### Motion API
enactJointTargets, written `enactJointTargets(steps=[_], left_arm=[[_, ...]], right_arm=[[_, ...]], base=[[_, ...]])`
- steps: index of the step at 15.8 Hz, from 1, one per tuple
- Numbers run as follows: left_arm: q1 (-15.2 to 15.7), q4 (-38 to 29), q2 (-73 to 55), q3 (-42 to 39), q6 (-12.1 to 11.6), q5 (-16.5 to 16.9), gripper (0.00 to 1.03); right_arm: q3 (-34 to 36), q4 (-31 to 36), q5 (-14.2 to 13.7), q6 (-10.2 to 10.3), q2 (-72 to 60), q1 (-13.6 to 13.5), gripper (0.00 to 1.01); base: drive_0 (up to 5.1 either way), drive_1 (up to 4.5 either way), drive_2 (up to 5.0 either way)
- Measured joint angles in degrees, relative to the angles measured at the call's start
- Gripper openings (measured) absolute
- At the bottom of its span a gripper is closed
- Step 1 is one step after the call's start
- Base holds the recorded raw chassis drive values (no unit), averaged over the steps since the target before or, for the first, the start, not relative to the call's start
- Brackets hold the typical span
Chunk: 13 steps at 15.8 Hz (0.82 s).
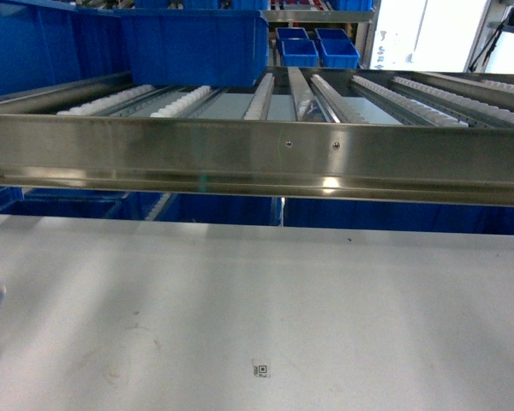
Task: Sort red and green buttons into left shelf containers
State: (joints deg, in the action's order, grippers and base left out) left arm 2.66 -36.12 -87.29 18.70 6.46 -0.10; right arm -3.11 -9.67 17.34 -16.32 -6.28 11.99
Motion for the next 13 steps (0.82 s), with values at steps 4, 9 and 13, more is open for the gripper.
enactJointTargets(steps=[4,9,13], left_arm=[[2.4,-4.4,15.8,2.2,-3.7,3.8,0.26],[-5.7,-3.9,37.0,-4.1,-3.3,0.8,0.26],[-14.5,3.8,47.6,-8.1,-4.1,-9.3,0.26]], right_arm=[[0.0,0.0,0.0,0.0,0.0,0.0,0.26],[0.0,0.0,0.0,0.0,0.0,0.0,0.26],[0.0,0.0,0.0,0.0,0.0,0.0,0.26]], base=[[0.0,0.00,0.0],[0.0,0.00,0.0],[0.0,0.00,0.0]])
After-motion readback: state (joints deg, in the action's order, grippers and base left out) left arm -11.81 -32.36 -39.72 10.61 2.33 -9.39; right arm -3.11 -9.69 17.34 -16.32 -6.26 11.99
